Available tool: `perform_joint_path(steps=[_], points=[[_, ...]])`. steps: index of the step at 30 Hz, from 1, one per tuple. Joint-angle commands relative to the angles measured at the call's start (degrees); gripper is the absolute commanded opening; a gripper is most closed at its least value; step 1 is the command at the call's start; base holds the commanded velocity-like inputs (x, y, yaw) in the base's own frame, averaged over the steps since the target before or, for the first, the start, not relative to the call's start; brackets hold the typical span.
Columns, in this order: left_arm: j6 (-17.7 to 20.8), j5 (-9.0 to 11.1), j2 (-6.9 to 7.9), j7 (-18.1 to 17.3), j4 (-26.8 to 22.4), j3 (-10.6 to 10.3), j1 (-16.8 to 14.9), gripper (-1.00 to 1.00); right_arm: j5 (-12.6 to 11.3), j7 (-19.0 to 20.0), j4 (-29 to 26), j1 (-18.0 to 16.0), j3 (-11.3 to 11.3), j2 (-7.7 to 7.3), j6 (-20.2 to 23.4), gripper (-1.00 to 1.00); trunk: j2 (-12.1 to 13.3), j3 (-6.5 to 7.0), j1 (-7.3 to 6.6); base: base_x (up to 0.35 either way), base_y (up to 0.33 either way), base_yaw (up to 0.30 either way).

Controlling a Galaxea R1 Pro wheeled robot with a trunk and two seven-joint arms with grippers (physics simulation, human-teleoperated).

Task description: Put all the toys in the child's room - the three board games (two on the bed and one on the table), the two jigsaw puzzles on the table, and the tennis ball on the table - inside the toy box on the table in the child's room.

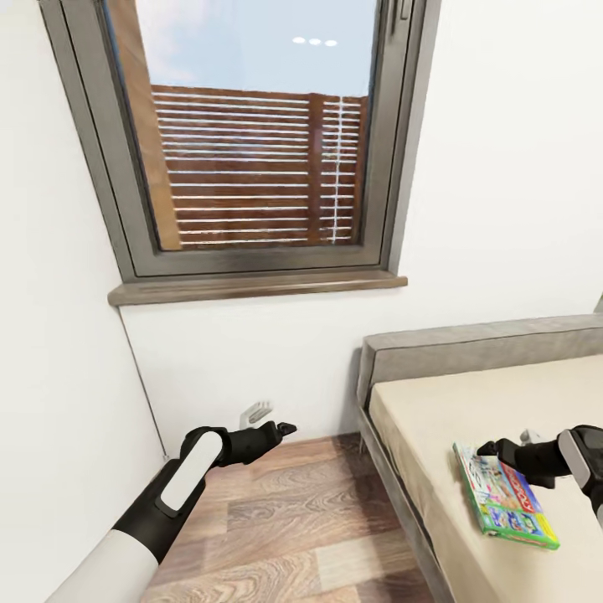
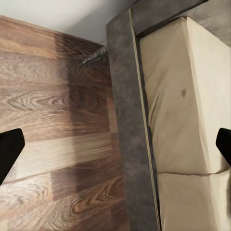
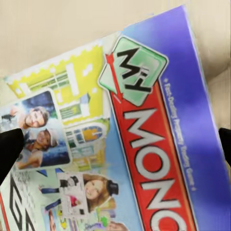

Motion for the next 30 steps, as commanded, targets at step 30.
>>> perform_joint_path(steps=[30], points=[[-0.3,0.4,0.10,0.5,0.0,-0.2,0.0,1.00,-2.0,0.2,1.6,0.1,0.0,0.09,0.6,1.00,0.0,-0.07,0.00,0.000,0.000,0.044]])
